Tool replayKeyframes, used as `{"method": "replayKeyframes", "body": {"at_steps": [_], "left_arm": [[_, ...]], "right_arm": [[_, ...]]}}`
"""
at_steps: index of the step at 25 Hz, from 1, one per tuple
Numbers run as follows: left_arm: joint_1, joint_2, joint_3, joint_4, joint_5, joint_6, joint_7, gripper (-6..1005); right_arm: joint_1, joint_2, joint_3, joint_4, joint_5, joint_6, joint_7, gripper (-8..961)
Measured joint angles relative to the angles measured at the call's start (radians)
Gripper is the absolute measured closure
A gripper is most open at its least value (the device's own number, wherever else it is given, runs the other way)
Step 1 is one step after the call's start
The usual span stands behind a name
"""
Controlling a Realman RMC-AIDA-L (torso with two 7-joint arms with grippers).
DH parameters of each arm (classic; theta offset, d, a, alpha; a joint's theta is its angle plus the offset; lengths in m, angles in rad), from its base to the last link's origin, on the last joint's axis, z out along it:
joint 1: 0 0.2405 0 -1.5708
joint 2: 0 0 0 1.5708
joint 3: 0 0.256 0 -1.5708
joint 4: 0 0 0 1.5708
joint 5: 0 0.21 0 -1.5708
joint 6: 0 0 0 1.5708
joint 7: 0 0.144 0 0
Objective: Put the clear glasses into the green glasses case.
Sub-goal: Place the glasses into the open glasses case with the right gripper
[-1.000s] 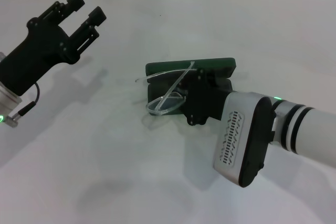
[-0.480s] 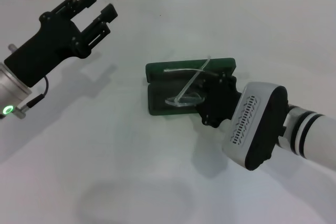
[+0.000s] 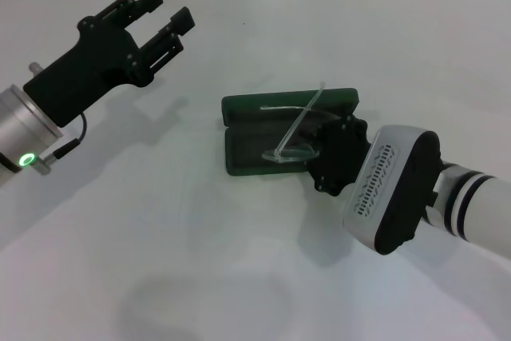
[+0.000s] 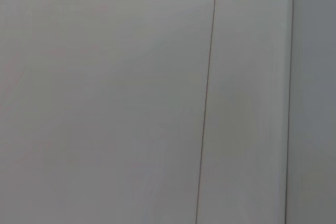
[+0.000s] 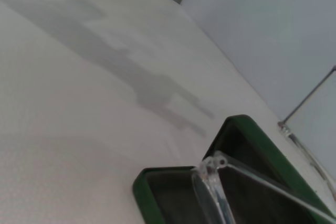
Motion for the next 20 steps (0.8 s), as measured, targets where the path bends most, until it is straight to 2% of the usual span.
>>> {"method": "replayKeyframes", "body": {"at_steps": [8, 20], "left_arm": [[-0.001, -0.001, -0.004, 0.0, 0.001, -0.003, 0.0, 412], [-0.006, -0.003, -0.005, 0.001, 0.0, -0.003, 0.007, 412]], "right_arm": [[0.003, 0.0, -0.012, -0.036, -0.004, -0.025, -0.003, 839], [0.036, 0.0, -0.091, -0.058, -0.01, -0.078, -0.009, 838]]}}
